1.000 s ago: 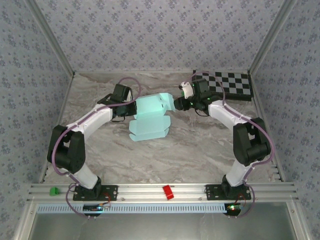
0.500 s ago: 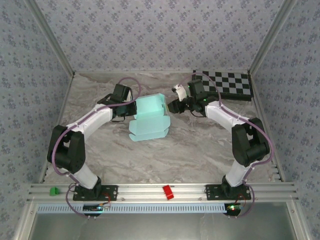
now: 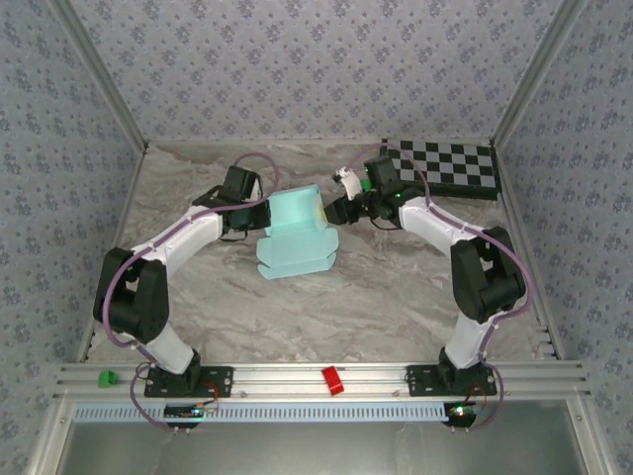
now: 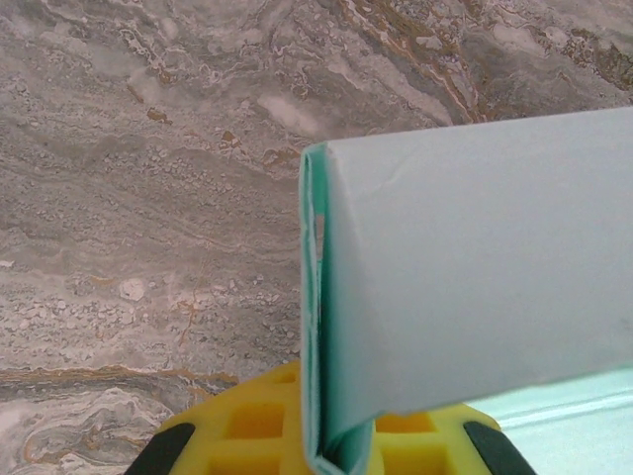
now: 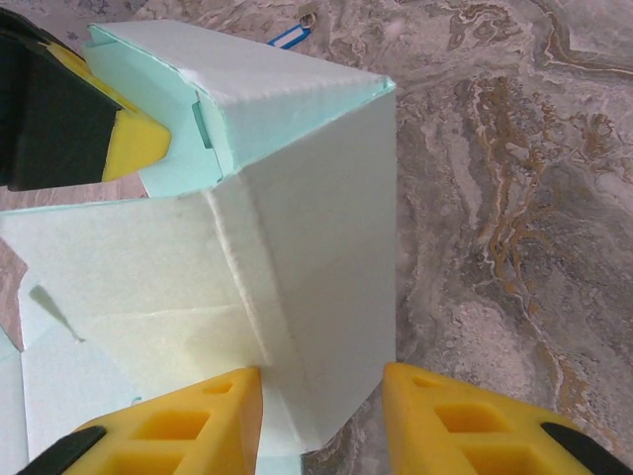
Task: Fold the paper box
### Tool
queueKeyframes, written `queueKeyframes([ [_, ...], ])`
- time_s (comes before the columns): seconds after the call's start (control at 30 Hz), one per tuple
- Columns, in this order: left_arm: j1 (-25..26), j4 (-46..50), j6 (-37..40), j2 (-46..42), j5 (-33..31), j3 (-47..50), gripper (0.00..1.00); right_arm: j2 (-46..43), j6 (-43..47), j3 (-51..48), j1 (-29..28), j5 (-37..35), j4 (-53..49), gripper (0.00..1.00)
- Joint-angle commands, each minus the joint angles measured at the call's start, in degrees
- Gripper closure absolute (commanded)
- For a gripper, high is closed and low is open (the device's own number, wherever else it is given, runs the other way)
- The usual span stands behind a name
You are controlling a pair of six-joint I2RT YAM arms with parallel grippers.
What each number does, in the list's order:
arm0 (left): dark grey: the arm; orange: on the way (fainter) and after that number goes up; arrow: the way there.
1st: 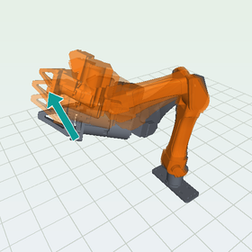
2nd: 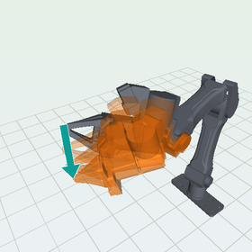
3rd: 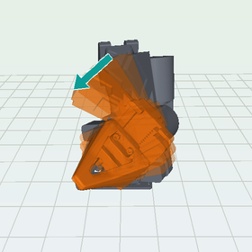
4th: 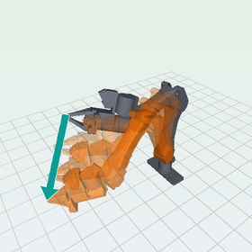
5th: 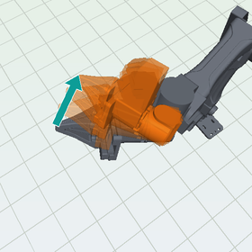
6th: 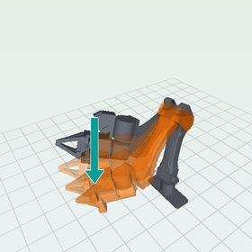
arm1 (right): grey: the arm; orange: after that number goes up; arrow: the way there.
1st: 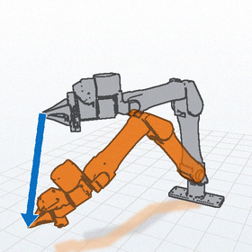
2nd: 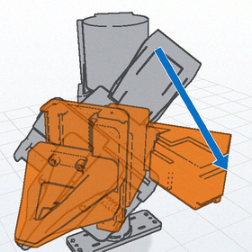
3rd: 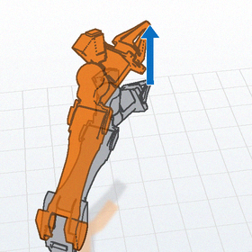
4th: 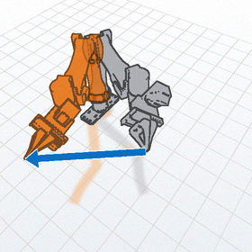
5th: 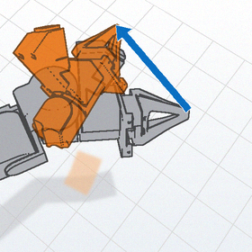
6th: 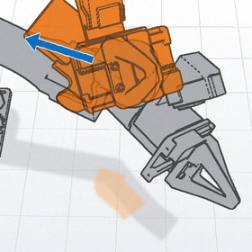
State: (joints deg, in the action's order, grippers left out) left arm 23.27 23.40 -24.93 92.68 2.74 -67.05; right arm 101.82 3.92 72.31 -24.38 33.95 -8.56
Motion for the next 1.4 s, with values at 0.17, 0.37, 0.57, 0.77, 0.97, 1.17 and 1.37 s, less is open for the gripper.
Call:
queueKeyframes([
  [0.17, -0.2, -0.5, -1.0, -1.8, 2.4, -2.1, 1.00, 2.2, 0.2, 2.2, -2.1, 0.9, 0.4, 0.59],
  [0.37, -0.3, -0.6, -1.3, -1.6, 2.6, -2.1, 1.00, 3.0, 0.1, 2.1, -3.3, -0.3, 0.6, 0.59],
  [0.57, -0.3, -0.7, -1.5, -1.7, 3.0, -2.3, 1.00, 3.5, 0.2, 2.2, -4.7, -5.4, 1.2, 0.57],
  [0.77, -0.3, -0.6, -1.7, -1.9, 3.4, -2.1, 1.00, 4.0, -0.5, 2.2, -5.7, -9.5, 3.0, 0.55],
  [0.97, -0.3, -0.6, -1.6, -2.1, 3.5, -2.0, 1.00, 4.9, -1.5, 2.7, -6.0, -12.0, 4.2, 0.52],
  [1.17, -0.2, -0.6, -1.6, -2.2, 3.5, -2.0, 1.00, 5.7, -1.8, 2.9, -6.2, -13.6, 4.7, 0.51],
  [1.37, -0.3, -0.7, -1.6, -2.0, 3.8, -2.0, 1.00, 6.8, -1.4, 4.0, -6.5, -15.3, 3.8, 0.52],
])
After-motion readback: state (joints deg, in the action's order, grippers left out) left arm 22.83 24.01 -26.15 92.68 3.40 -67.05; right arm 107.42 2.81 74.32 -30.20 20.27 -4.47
